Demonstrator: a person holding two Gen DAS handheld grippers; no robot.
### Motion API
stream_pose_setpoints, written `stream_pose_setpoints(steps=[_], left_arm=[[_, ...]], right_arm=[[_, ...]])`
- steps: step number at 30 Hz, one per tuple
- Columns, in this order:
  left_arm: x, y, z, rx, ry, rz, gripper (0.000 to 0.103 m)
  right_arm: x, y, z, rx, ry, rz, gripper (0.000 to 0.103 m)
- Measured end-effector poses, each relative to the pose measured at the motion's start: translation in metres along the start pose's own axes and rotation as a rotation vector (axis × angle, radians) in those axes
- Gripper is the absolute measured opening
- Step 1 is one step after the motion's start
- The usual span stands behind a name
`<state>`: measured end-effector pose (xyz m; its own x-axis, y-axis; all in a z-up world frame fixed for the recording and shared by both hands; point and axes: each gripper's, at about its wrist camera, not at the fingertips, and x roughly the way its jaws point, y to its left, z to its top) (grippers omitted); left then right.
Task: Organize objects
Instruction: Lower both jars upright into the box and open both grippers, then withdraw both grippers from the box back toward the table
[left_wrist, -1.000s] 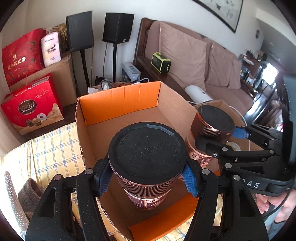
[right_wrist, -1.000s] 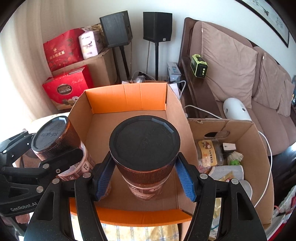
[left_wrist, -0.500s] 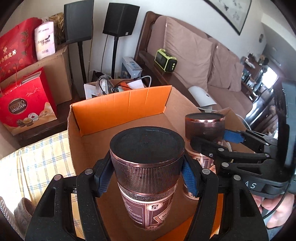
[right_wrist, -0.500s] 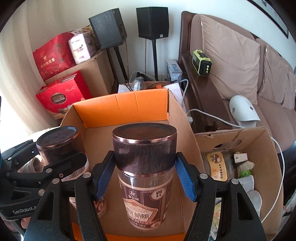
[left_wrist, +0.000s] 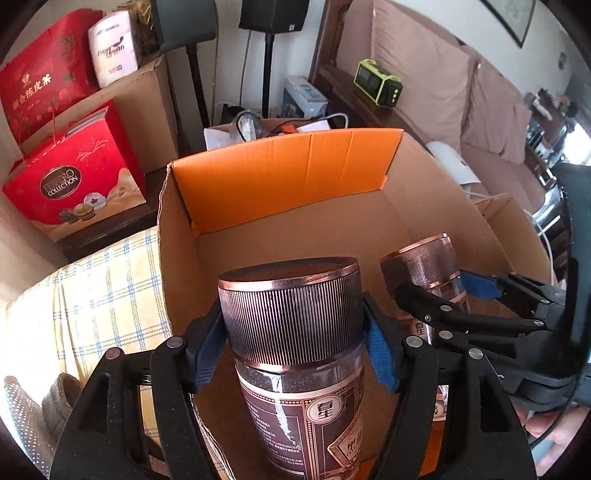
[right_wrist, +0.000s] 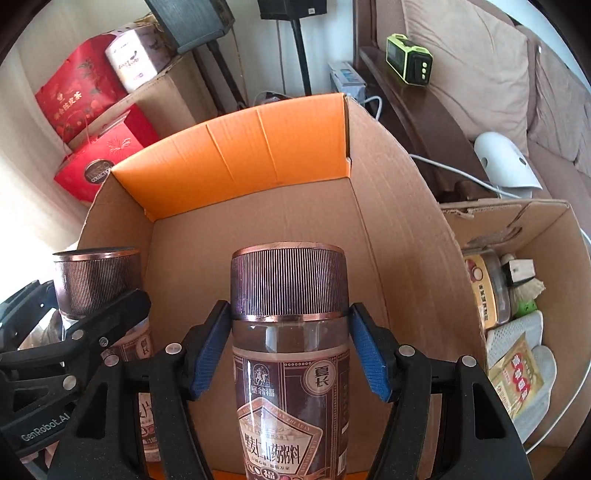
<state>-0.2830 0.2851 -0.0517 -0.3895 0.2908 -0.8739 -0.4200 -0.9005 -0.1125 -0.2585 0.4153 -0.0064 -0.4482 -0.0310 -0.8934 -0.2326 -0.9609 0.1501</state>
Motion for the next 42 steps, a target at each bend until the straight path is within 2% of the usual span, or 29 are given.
stream_pose_setpoints(steps=[2,4,12,15,16,21,26,29,30,36,39,42], left_arm=[[0.001,-0.001,-0.001,0.010,0.004,0.020,0.066],[0.000,0.000,-0.003,0.016,0.001,0.035,0.067],[-0.007,0.002,-0.008,0.018,-0.018,0.022,0.069],[-0.014,0.002,-0.009,0.019,-0.045,0.040,0.078],[-0.018,0.003,-0.009,0.016,-0.055,0.035,0.083],[-0.040,0.015,-0.010,-0.021,-0.092,-0.012,0.083],[-0.061,0.028,-0.018,-0.045,-0.120,-0.035,0.083],[-0.069,0.035,-0.025,-0.057,-0.125,-0.038,0.083],[-0.072,0.038,-0.027,-0.062,-0.127,-0.040,0.083],[-0.084,0.050,-0.043,-0.084,-0.128,-0.051,0.083],[-0.091,0.054,-0.049,-0.089,-0.134,-0.059,0.083],[-0.099,0.056,-0.055,-0.090,-0.140,-0.063,0.083]], right_arm=[[-0.002,-0.002,0.000,0.011,0.001,0.007,0.068],[-0.006,-0.003,0.000,0.006,-0.011,0.004,0.072],[-0.014,0.003,-0.012,-0.044,0.008,-0.015,0.074],[-0.016,0.004,-0.018,-0.041,0.008,-0.008,0.074],[-0.016,0.004,-0.018,-0.040,0.010,-0.004,0.075],[-0.018,0.003,-0.025,-0.032,0.016,0.026,0.075],[-0.014,0.019,-0.031,-0.064,0.043,0.046,0.074],[-0.008,0.029,-0.034,-0.071,0.073,0.087,0.058],[-0.007,0.032,-0.035,-0.072,0.078,0.096,0.057],[-0.003,0.062,-0.039,-0.196,0.072,0.078,0.057],[-0.003,0.079,-0.045,-0.293,0.066,0.016,0.060],[-0.003,0.084,-0.048,-0.305,0.071,-0.017,0.061]])
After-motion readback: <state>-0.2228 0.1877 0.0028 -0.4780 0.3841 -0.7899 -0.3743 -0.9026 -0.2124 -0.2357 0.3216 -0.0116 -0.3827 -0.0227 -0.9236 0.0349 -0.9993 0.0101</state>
